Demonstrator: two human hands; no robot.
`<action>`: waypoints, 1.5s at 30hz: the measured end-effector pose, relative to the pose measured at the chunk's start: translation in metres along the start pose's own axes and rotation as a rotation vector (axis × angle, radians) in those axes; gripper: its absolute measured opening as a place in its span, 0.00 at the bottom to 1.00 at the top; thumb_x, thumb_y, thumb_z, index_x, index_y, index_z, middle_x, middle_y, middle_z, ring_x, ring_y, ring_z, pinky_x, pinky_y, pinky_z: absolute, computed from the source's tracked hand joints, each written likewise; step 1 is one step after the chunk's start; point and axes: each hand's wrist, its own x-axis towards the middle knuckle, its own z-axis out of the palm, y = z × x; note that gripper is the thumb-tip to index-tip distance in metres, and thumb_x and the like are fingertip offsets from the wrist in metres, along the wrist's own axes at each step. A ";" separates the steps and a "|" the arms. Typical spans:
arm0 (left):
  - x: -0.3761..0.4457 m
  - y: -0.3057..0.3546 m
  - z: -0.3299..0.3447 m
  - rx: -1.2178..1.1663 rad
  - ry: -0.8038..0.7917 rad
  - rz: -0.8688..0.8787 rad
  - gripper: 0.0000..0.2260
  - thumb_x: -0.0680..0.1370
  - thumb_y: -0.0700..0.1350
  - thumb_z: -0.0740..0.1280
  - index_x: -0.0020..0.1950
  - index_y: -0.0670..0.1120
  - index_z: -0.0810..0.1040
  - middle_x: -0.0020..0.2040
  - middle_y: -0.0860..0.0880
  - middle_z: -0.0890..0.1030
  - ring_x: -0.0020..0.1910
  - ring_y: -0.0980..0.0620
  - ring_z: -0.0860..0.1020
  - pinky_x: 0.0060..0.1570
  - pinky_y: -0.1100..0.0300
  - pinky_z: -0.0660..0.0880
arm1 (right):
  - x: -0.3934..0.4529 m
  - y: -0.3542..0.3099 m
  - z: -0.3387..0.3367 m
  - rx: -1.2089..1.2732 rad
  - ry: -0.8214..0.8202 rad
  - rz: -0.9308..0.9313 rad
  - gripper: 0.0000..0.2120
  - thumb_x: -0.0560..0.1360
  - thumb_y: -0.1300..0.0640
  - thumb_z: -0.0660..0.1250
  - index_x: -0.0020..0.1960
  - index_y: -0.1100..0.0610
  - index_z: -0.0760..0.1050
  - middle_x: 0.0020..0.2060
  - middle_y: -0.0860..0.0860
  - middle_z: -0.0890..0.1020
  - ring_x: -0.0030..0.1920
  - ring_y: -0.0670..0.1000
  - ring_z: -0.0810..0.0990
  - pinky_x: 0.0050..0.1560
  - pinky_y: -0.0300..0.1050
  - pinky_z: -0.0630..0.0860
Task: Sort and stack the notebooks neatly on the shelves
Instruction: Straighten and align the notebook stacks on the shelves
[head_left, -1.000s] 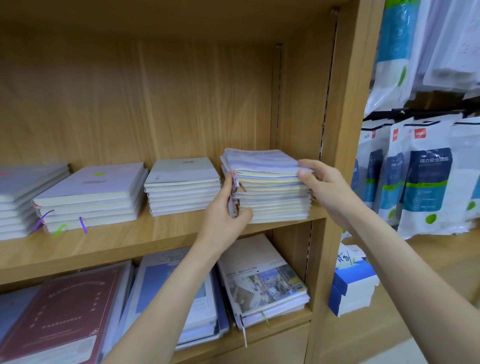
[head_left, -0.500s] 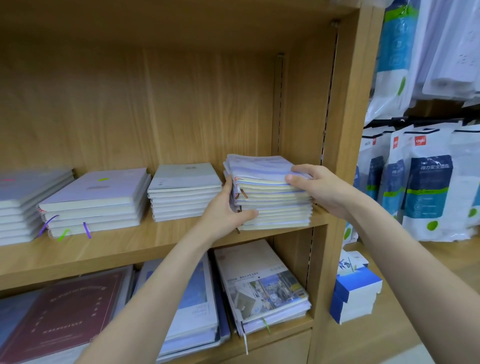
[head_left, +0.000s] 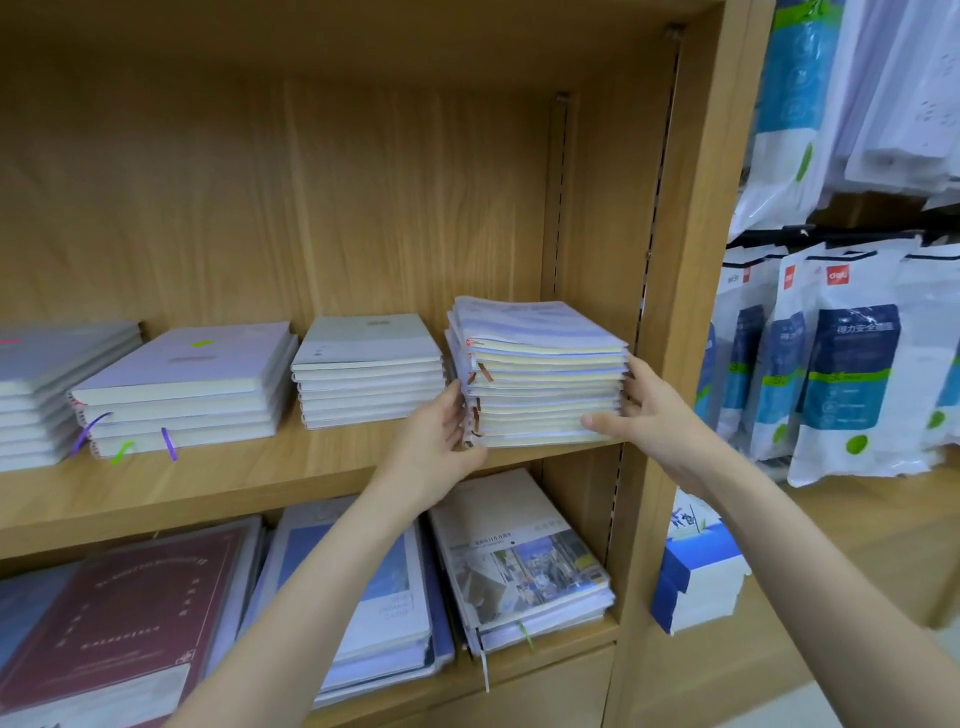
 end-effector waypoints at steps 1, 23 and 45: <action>-0.001 -0.002 0.002 0.031 0.004 0.001 0.30 0.73 0.26 0.63 0.56 0.61 0.65 0.49 0.67 0.73 0.47 0.73 0.74 0.50 0.75 0.69 | -0.001 0.005 0.002 0.001 0.021 0.012 0.32 0.70 0.66 0.72 0.70 0.52 0.63 0.56 0.43 0.77 0.58 0.45 0.77 0.59 0.41 0.73; -0.009 0.007 0.007 0.198 0.188 -0.042 0.23 0.74 0.30 0.63 0.67 0.46 0.71 0.51 0.54 0.77 0.51 0.59 0.77 0.53 0.70 0.69 | -0.011 0.018 0.016 -0.422 0.262 -0.037 0.23 0.72 0.58 0.72 0.65 0.57 0.71 0.60 0.50 0.79 0.62 0.49 0.74 0.52 0.35 0.65; -0.015 -0.003 0.014 0.115 0.233 -0.012 0.25 0.75 0.30 0.62 0.70 0.47 0.69 0.55 0.55 0.76 0.56 0.61 0.75 0.51 0.77 0.69 | -0.027 0.030 0.010 -0.433 0.248 -0.014 0.30 0.72 0.59 0.72 0.71 0.56 0.66 0.63 0.50 0.77 0.67 0.50 0.70 0.67 0.50 0.65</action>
